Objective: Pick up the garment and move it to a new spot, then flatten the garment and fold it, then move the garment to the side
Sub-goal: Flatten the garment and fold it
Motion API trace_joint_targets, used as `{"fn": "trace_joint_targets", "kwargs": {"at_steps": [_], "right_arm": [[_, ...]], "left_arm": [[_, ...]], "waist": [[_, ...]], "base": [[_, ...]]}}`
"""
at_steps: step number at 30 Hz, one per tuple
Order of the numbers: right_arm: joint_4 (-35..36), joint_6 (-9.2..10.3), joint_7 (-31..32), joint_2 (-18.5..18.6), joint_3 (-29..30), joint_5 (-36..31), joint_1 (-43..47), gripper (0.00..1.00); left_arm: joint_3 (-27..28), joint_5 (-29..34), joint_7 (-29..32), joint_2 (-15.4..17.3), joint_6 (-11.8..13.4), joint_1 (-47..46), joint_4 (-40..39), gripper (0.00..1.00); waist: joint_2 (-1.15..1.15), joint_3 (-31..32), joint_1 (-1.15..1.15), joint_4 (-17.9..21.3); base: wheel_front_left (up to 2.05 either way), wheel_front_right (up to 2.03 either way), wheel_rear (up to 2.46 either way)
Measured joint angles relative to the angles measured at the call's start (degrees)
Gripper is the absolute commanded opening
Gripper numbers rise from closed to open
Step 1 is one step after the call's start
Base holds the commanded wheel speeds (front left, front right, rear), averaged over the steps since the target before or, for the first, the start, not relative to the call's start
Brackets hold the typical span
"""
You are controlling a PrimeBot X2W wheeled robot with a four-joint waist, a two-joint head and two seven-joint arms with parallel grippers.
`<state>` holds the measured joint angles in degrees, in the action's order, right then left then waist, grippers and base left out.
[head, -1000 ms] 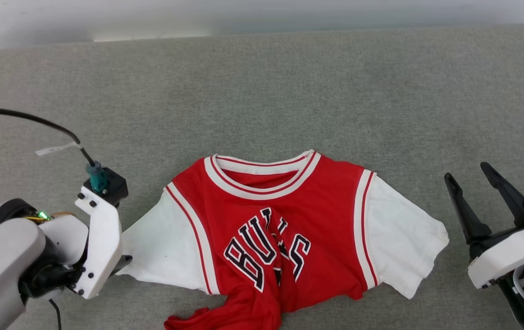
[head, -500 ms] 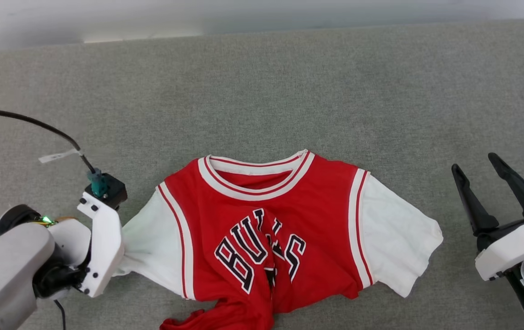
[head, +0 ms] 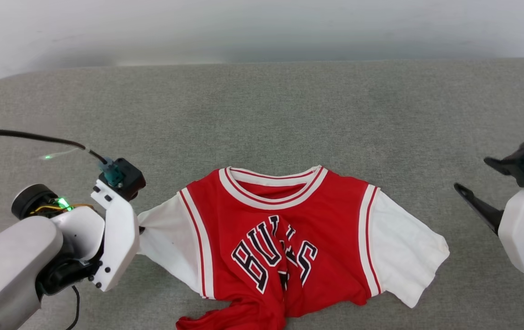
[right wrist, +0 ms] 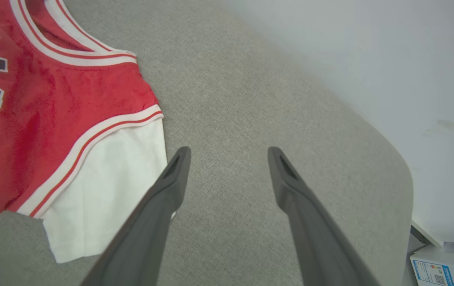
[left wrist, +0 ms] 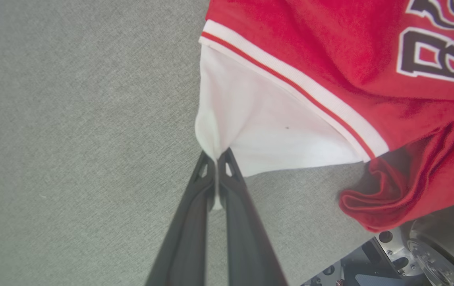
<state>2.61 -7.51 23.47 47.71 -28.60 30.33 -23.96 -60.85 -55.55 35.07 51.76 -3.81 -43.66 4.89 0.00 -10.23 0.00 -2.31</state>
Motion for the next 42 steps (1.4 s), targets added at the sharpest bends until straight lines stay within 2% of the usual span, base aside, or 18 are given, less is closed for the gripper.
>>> {"fn": "trace_joint_targets", "kwargs": {"at_steps": [2,5,9,13,18,24,25,26,27,33,42], "right_arm": [[0.73,0.0,6.73,3.07,-4.05,4.13,-2.85,1.0],[0.56,0.0,15.28,5.53,-9.54,9.55,-6.72,1.0],[-3.16,0.0,22.75,5.33,-13.77,14.11,-10.35,1.0],[-8.75,0.0,24.73,2.94,-17.01,16.07,-12.77,1.0],[-15.73,0.0,23.15,-1.41,-20.51,17.84,-13.6,1.0],[-18.95,0.02,20.17,-2.33,-24.4,19.04,-14.77,1.0],[-19.19,0.02,19.12,-2.34,-25.06,19.03,-14.93,0.56],[-19.47,0.02,17.93,-2.35,-25.72,19.01,-15.12,0.56],[-19.75,0.02,16.78,-2.41,-26.25,19.02,-15.36,0.0],[-20.93,0.0,7.65,-3.39,-26.3,20.56,-16.48,0.0],[-15.32,0.0,-0.27,2.48,-23.57,20.09,-19.63,0.0]], "left_arm": [[-0.02,0.48,0.01,-0.04,0.36,-0.13,-1.16,0.0],[-0.16,0.94,0.01,-0.36,0.79,-0.23,-2.49,0.0],[-0.19,1.53,-0.15,-0.85,1.01,-0.9,-3.31,0.0],[0.0,2.18,-0.69,-1.4,1.0,-1.82,-3.53,0.0],[0.37,2.7,-1.7,-2.05,0.71,-2.77,-3.08,0.0],[0.38,2.88,-2.98,-2.81,0.14,-3.37,-1.35,0.0],[0.4,2.88,-3.12,-2.9,0.02,-3.37,-1.08,0.0],[0.38,2.88,-3.5,-2.99,-0.02,-3.37,-0.81,0.0],[0.42,2.88,-3.88,-3.05,-0.09,-3.37,-0.46,0.0],[1.2,3.86,-7.55,-2.74,-0.6,-3.39,0.8,0.0],[4.13,5.63,-12.23,-0.76,-0.73,-6.17,-1.37,0.0]], "waist": [[0.0,-0.04,0.0,-0.43],[0.0,-0.57,0.0,-0.94],[0.0,-1.8,0.0,-1.55],[0.0,-3.52,0.01,-2.17],[0.0,-5.81,0.01,-2.88],[0.0,-7.3,0.0,-3.38],[0.0,-7.29,0.0,-3.31],[0.0,-7.21,0.0,-3.22],[0.0,-7.03,0.0,-3.09],[0.0,-4.35,0.0,-2.37],[0.0,1.38,0.0,-1.54]], "base": [[0.0,0.0,0.0],[0.0,0.0,0.0],[0.0,0.0,0.0],[0.0,0.0,0.0],[0.0,0.0,0.0],[0.0,0.0,0.0],[0.0,0.0,0.0],[0.0,0.0,0.0],[0.0,0.0,0.0],[0.0,0.0,0.0],[0.0,0.0,0.0]]}}
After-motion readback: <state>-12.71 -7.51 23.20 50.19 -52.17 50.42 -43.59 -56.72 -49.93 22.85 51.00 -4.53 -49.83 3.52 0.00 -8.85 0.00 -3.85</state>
